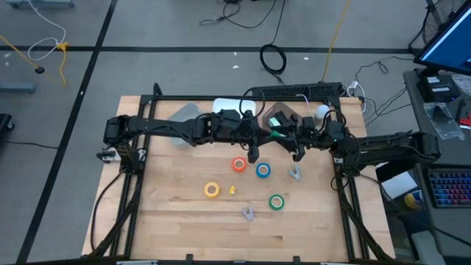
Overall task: Pick and place Stapler, Stapler remover, tape
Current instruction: Put the small green stapler into the black bin
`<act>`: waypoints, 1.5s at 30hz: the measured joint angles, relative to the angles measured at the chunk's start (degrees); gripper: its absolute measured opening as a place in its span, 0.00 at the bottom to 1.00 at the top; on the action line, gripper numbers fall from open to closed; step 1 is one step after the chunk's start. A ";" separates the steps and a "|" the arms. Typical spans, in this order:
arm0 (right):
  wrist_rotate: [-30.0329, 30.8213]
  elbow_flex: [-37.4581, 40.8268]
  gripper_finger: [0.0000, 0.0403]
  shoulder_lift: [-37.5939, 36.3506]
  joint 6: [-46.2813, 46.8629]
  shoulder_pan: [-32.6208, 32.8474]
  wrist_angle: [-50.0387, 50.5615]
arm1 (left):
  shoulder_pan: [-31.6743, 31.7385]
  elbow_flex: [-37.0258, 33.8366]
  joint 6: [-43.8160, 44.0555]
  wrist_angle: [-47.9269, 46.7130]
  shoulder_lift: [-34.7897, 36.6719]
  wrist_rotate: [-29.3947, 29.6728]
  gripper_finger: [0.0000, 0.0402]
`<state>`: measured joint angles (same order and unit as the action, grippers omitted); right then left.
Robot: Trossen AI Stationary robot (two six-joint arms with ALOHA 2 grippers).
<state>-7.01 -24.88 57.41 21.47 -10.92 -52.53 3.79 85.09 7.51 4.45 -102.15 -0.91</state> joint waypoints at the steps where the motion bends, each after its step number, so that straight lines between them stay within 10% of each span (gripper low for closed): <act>1: 0.00 0.00 0.44 0.00 -0.04 0.00 0.00 | 0.04 0.00 0.00 -0.02 0.00 0.01 0.18; 25: 1.05 -0.04 0.17 -0.04 -1.36 -0.14 -0.94 | 0.34 -0.02 1.81 1.94 -2.40 -0.60 0.18; 45: -3.52 -0.02 0.48 0.02 1.86 -4.19 -0.61 | 2.36 -0.02 1.64 3.61 -2.27 -2.00 0.18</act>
<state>-10.52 -24.91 57.43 23.33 -15.11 -53.15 6.15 85.08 9.15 8.05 -104.42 -2.92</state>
